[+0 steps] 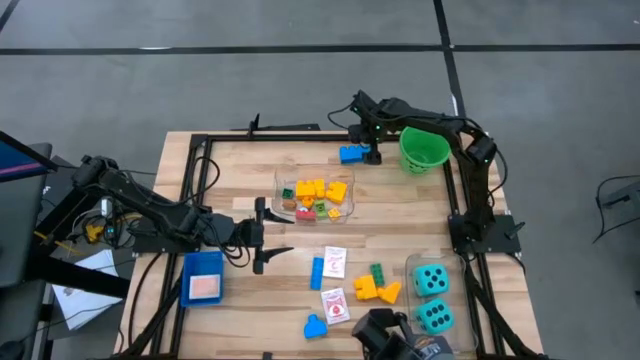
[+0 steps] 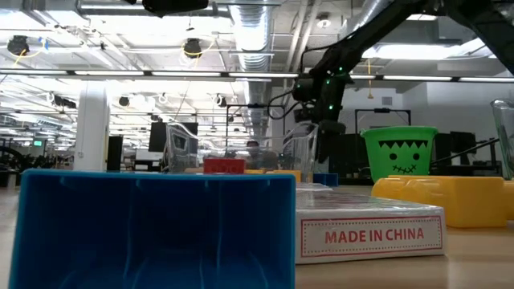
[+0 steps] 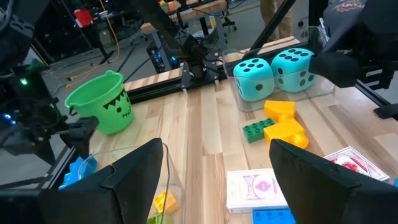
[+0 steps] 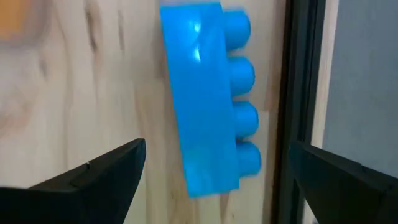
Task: Pick & Place Toys
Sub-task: Put the blue game piece into the top transparent bin
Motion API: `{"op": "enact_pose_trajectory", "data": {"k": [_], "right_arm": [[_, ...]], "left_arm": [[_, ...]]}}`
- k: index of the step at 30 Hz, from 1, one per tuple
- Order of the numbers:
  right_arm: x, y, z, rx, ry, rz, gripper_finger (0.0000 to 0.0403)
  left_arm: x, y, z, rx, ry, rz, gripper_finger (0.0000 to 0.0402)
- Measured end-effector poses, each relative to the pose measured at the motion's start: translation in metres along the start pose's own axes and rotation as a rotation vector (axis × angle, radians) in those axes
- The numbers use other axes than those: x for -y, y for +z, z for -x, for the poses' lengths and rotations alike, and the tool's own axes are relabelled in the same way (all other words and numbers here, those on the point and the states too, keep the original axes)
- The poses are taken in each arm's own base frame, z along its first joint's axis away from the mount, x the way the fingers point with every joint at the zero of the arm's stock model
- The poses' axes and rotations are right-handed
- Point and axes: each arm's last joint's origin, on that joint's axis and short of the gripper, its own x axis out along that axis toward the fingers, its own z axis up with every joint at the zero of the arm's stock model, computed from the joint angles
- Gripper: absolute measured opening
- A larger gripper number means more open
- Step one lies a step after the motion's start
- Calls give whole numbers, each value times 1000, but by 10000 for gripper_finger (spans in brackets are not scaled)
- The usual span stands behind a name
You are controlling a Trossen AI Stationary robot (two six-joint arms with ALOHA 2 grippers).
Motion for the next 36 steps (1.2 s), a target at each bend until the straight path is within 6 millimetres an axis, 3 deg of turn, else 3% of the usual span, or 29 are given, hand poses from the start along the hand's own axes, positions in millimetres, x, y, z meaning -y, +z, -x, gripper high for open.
{"op": "enact_pose_trajectory", "data": {"k": [10, 17, 26, 36], "right_arm": [[0, 2, 2, -7, -27, -45, 384], [-8, 14, 2, -1, -68, -7, 384], [-14, 10, -18, -128, -48, -2, 384], [-4, 20, -32, -235, -28, -50, 384]], "left_arm": [[0, 0, 0, 0, 0, 21, 290], [0, 0, 0, 0, 0, 22, 290], [0, 0, 0, 4, -13, 31, 290], [1, 0, 0, 3, -20, 33, 290]]}}
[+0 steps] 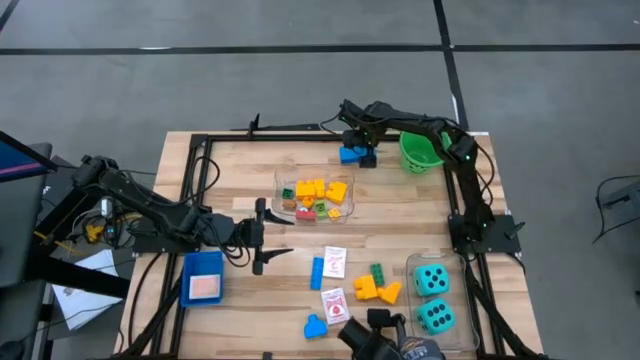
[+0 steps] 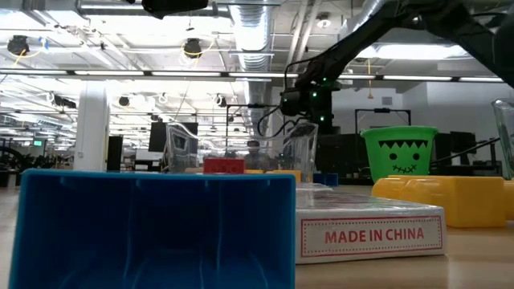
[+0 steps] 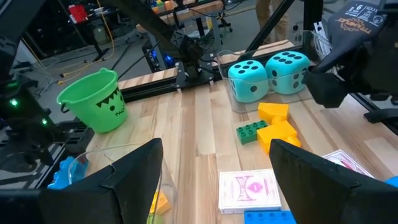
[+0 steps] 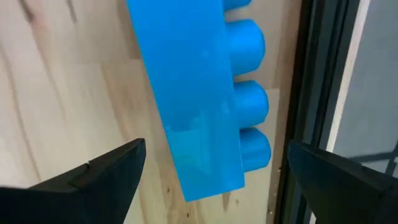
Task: Pick & Place Toys
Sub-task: Put the blue game piece into the top transparent bin
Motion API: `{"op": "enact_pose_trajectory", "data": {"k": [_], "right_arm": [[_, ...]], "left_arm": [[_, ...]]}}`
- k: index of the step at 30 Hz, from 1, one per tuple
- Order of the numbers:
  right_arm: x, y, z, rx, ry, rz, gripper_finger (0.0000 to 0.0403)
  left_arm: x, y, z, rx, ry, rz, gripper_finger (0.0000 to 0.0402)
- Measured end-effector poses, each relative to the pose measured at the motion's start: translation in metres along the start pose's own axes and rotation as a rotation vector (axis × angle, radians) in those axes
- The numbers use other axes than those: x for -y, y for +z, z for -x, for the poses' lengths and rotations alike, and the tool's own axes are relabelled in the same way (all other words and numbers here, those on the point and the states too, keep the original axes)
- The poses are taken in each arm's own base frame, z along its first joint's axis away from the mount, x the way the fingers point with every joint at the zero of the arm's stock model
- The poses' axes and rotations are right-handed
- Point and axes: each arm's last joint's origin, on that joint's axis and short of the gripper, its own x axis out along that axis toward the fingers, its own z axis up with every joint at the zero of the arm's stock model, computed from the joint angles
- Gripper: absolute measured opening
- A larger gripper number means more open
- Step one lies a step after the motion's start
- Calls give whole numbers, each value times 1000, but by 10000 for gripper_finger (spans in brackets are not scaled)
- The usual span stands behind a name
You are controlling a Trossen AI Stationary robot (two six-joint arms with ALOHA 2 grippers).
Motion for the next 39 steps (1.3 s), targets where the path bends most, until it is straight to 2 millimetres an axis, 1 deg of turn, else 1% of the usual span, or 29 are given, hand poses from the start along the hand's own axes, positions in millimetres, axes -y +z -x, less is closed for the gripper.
{"op": "enact_pose_trajectory", "data": {"k": [10, 13, 17, 21, 28, 33, 36, 39], "right_arm": [[-1, 6, -17, -153, 74, 19, 384], [-3, 5, -18, -175, 96, -3, 384], [-6, 3, -17, -179, 152, -52, 384], [-9, 4, -16, -179, 162, -71, 384], [-5, 10, -18, -116, 120, -96, 384], [-2, 8, -19, -107, 137, -122, 383], [-1, 6, -19, -109, 141, -135, 372], [-1, 6, -20, -107, 143, -136, 343]], "left_arm": [[0, 0, 0, -2, 0, -1, 290], [0, 0, 0, -3, 0, -1, 290], [0, 0, 0, -3, 0, -1, 290], [0, 0, 0, -3, 0, -1, 290], [0, 0, 0, -3, 0, 12, 290], [0, 0, 0, -3, 0, 12, 290], [0, 0, 0, -3, 0, 12, 290], [0, 0, 0, -3, 0, 12, 290]]}}
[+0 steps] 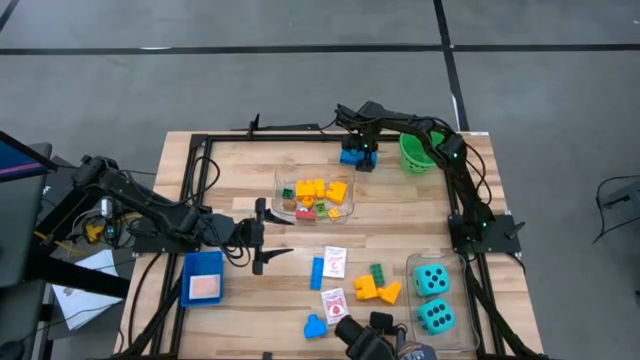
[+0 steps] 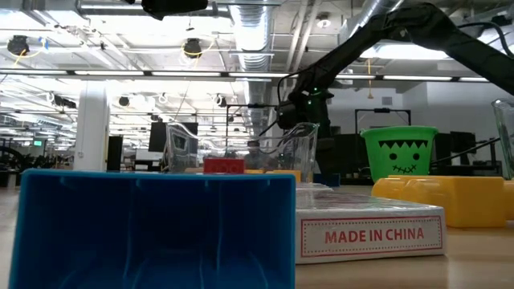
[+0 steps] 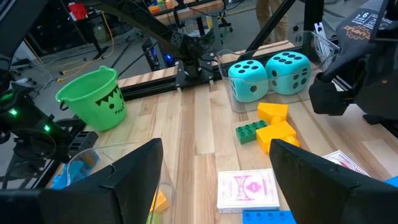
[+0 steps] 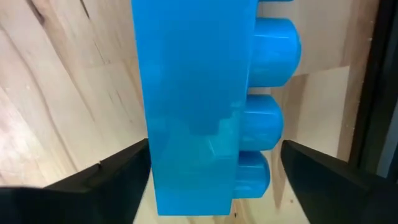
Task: Pick & Place Toys
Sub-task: Put the blue game piece into the top transparent bin
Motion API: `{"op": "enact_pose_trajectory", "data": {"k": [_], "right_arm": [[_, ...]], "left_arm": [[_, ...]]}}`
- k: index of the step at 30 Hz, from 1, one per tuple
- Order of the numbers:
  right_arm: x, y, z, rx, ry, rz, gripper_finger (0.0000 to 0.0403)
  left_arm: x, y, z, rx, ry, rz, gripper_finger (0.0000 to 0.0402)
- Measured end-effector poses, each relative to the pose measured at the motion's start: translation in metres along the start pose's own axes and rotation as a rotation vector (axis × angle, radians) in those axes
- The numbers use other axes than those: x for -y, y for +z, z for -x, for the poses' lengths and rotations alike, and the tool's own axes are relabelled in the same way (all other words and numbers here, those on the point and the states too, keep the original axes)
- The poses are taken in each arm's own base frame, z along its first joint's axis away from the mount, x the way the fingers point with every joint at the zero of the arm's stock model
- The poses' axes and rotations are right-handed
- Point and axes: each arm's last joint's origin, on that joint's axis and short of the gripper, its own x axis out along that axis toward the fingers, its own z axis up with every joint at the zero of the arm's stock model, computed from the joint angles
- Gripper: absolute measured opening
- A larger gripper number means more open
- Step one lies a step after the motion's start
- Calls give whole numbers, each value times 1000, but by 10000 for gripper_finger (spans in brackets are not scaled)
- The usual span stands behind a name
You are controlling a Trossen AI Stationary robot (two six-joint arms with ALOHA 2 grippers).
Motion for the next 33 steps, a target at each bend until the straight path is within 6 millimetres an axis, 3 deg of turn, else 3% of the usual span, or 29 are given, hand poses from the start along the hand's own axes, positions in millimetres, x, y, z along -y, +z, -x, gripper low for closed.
{"op": "enact_pose_trajectory", "data": {"k": [8, 16, 21, 27, 33], "right_arm": [[-1, 0, 0, 1, 4, -2, 242], [1, -2, 5, 18, 11, -40, 201], [5, -7, 14, 43, 6, -63, 155], [14, -17, 30, 103, 49, -130, 153], [9, -18, 39, 123, 60, -119, 162]], "left_arm": [[0, 0, 0, 0, 0, 5, 290], [0, 0, 0, 0, -2, 5, 290], [0, 0, 0, 1, -12, 5, 290], [0, 0, 0, 2, -13, 8, 290], [0, 0, 0, 2, -16, 13, 290]]}}
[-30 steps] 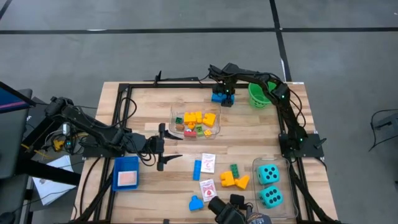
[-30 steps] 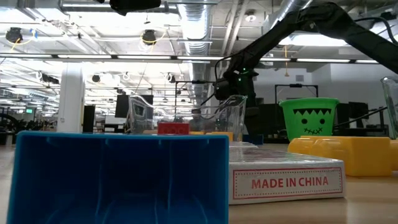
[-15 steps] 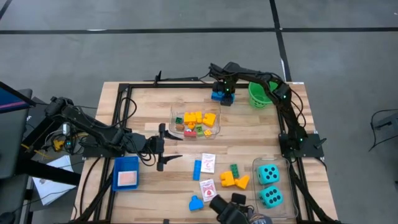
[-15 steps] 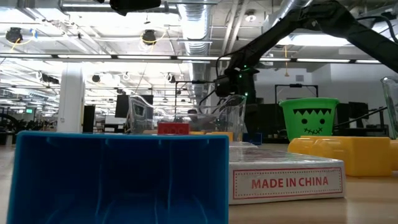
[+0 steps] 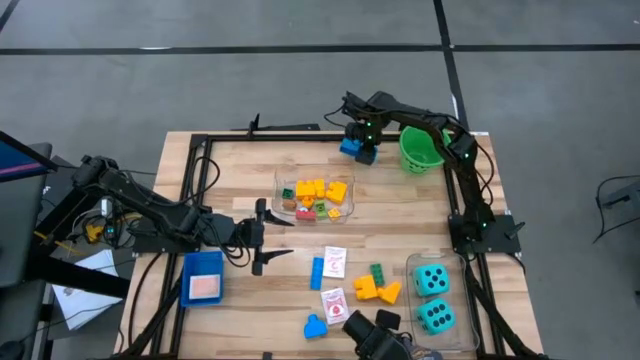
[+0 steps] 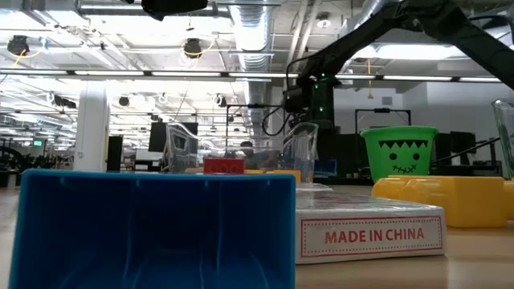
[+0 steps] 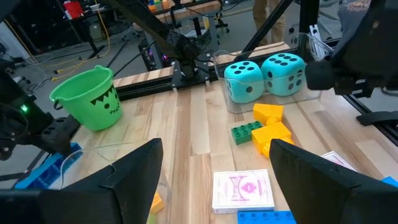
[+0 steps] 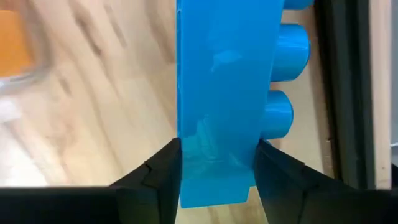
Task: Pick & Place Toys
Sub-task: Put the blue game piece into the top transparent bin
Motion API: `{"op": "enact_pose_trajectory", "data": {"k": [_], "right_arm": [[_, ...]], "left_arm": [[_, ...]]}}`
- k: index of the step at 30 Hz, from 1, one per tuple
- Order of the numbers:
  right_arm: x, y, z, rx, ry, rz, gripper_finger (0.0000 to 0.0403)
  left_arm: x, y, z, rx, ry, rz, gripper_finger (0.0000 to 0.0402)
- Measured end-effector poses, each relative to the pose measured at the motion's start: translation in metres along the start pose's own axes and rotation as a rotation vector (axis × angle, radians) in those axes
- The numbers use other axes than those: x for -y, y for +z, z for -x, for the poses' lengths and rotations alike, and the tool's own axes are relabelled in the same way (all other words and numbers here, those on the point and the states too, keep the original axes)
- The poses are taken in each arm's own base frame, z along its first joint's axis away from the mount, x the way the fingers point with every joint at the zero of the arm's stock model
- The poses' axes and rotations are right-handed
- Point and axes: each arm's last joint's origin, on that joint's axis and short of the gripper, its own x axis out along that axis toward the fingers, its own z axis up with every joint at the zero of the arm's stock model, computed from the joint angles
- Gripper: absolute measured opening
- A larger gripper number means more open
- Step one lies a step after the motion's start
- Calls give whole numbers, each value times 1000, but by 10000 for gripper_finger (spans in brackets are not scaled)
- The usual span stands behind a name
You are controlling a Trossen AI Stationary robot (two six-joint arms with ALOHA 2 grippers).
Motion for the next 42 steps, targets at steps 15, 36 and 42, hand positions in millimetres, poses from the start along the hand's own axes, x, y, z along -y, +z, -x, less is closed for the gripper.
{"op": "enact_pose_trajectory", "data": {"k": [15, 36, 42], "right_arm": [[-32, -34, 124, 369, 6, 24, 156], [-163, -34, 175, 608, 285, 375, 157], [-206, -32, 177, 611, 344, 388, 158]], "left_arm": [[0, 0, 0, 0, 1, 0, 290], [2, -2, 1, -16, -7, 7, 290], [9, -3, 5, -35, -35, -14, 290]]}}
